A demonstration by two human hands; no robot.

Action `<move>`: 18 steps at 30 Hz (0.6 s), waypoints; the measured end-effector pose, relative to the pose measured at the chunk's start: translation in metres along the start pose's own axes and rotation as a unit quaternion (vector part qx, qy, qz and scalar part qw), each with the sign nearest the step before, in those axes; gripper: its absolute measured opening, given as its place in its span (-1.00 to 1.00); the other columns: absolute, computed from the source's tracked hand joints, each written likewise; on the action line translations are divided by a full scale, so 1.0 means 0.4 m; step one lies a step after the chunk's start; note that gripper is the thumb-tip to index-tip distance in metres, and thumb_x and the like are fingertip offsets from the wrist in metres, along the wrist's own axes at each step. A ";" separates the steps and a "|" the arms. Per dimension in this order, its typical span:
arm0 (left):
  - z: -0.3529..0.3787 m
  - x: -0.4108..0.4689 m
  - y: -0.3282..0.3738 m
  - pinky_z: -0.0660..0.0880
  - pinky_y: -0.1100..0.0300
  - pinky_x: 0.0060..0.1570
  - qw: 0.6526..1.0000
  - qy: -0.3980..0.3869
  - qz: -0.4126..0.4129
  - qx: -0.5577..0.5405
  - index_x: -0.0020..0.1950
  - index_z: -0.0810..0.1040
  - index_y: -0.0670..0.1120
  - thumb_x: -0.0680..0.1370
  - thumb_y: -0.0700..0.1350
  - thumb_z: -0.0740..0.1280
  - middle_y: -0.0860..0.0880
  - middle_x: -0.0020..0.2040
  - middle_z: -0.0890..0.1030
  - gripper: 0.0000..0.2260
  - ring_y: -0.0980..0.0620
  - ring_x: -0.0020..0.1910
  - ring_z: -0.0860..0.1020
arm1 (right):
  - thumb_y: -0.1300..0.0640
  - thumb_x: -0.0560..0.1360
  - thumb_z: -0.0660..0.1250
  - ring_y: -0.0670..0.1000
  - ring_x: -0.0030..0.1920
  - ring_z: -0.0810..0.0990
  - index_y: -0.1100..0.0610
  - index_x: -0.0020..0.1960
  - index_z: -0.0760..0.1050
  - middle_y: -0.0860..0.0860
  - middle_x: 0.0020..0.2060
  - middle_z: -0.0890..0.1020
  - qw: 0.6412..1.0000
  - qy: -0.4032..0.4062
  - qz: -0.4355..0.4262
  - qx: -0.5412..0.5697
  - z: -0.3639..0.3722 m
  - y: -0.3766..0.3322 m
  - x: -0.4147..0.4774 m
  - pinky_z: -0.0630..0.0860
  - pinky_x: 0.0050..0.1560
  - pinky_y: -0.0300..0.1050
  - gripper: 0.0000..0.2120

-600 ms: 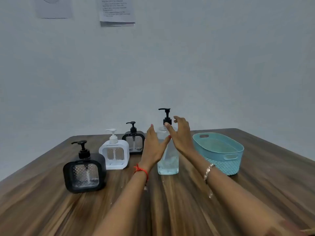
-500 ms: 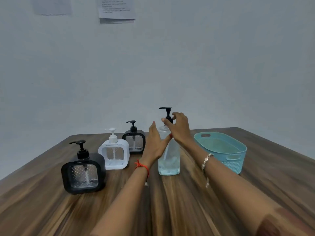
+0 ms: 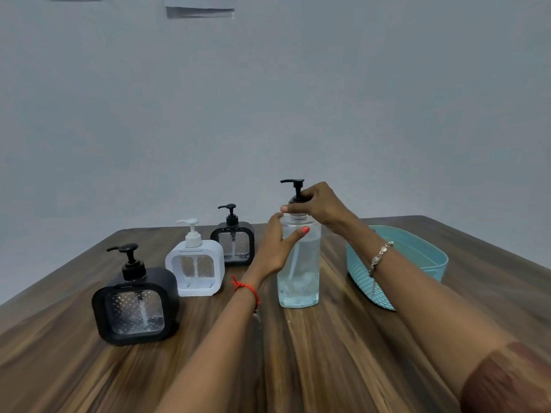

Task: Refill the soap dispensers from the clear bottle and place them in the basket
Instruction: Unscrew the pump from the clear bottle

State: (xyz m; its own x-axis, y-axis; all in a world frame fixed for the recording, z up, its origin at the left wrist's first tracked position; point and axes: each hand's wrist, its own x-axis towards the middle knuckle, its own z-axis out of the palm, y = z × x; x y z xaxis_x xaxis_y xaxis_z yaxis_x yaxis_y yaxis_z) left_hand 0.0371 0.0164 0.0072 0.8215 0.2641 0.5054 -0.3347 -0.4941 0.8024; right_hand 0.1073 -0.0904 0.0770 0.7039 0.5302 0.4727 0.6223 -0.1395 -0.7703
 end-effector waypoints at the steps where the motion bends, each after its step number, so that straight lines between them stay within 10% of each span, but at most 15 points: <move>1: -0.001 0.003 -0.004 0.33 0.41 -0.01 1.000 -0.005 -0.005 -0.002 0.35 0.27 -0.07 0.52 0.05 0.32 0.06 0.22 0.44 -0.53 0.10 0.20 0.43 | 0.18 0.30 0.53 -0.03 -0.22 0.60 0.33 -0.16 0.62 0.14 -0.23 0.65 1.000 -0.019 -0.003 0.019 -0.010 0.008 0.002 0.52 -0.11 -0.23 -0.76; 11: 0.000 0.008 -0.021 0.41 0.37 -0.06 1.000 -0.010 -0.008 -0.020 0.32 0.26 -0.05 0.51 0.09 0.33 0.02 0.20 0.49 -0.52 0.16 0.09 0.49 | 0.43 0.45 0.27 0.08 0.03 0.63 0.23 0.17 0.44 0.10 0.03 0.62 0.945 -0.160 0.035 0.282 -0.051 0.045 0.014 0.57 0.11 -0.15 -0.68; 18: 0.001 0.010 -0.024 0.40 0.35 -0.04 1.000 -0.013 -0.006 -0.026 0.28 0.26 -0.02 0.51 0.09 0.32 -0.01 0.22 0.48 -0.56 0.07 0.16 0.49 | 0.20 0.25 0.56 -0.02 -0.20 0.55 0.22 -0.10 0.58 0.09 -0.26 0.60 1.000 -0.022 0.000 -0.007 -0.047 0.005 0.008 0.46 -0.10 -0.13 -0.73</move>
State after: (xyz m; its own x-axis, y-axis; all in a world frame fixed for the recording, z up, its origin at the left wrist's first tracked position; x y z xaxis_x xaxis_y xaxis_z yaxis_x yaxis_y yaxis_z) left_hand 0.0438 0.0218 0.0013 0.8369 0.2490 0.4875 -0.3471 -0.4473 0.8243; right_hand 0.1173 -0.1045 0.0849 0.6879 0.5669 0.4532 0.6273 -0.1504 -0.7641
